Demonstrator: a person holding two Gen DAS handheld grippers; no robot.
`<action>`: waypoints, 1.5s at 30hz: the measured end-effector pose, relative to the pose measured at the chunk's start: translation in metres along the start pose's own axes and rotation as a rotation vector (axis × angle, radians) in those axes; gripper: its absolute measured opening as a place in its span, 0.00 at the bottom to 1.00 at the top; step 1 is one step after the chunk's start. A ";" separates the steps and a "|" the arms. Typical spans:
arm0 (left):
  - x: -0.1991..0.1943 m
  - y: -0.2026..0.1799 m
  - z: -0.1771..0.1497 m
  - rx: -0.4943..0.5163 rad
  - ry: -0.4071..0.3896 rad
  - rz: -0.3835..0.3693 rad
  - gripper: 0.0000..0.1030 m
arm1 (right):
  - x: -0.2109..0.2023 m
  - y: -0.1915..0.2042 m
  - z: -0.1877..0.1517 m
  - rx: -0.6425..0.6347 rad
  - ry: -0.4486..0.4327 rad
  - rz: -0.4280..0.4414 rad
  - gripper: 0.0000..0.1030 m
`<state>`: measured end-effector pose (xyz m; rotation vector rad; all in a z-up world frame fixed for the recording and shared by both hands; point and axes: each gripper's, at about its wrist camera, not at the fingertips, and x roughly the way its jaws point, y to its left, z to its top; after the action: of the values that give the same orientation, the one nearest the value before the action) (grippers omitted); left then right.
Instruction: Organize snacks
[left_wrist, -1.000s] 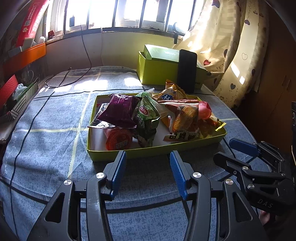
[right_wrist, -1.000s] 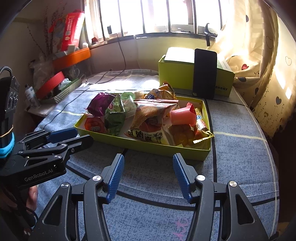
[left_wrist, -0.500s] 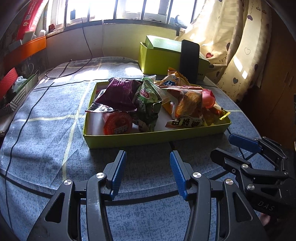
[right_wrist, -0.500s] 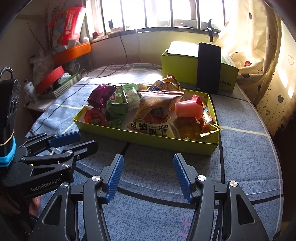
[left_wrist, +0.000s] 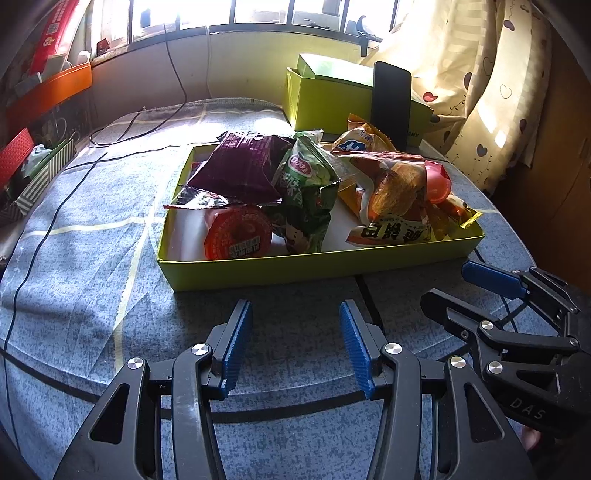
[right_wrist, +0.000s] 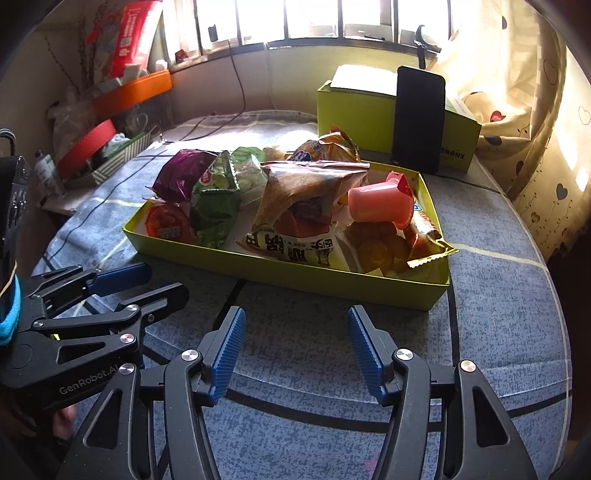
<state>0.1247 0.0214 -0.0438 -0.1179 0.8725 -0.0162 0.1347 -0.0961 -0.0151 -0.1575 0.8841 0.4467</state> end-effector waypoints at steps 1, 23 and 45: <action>0.002 0.000 0.000 0.001 0.004 0.004 0.49 | 0.002 0.000 0.000 -0.001 0.004 -0.003 0.56; 0.014 -0.010 0.000 0.049 0.017 0.094 0.50 | 0.017 -0.005 -0.002 0.015 0.045 -0.022 0.61; 0.013 -0.010 0.000 0.045 0.016 0.106 0.51 | 0.019 -0.004 -0.002 0.000 0.051 -0.041 0.63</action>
<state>0.1338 0.0103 -0.0528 -0.0294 0.8926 0.0628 0.1454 -0.0941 -0.0313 -0.1873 0.9290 0.4061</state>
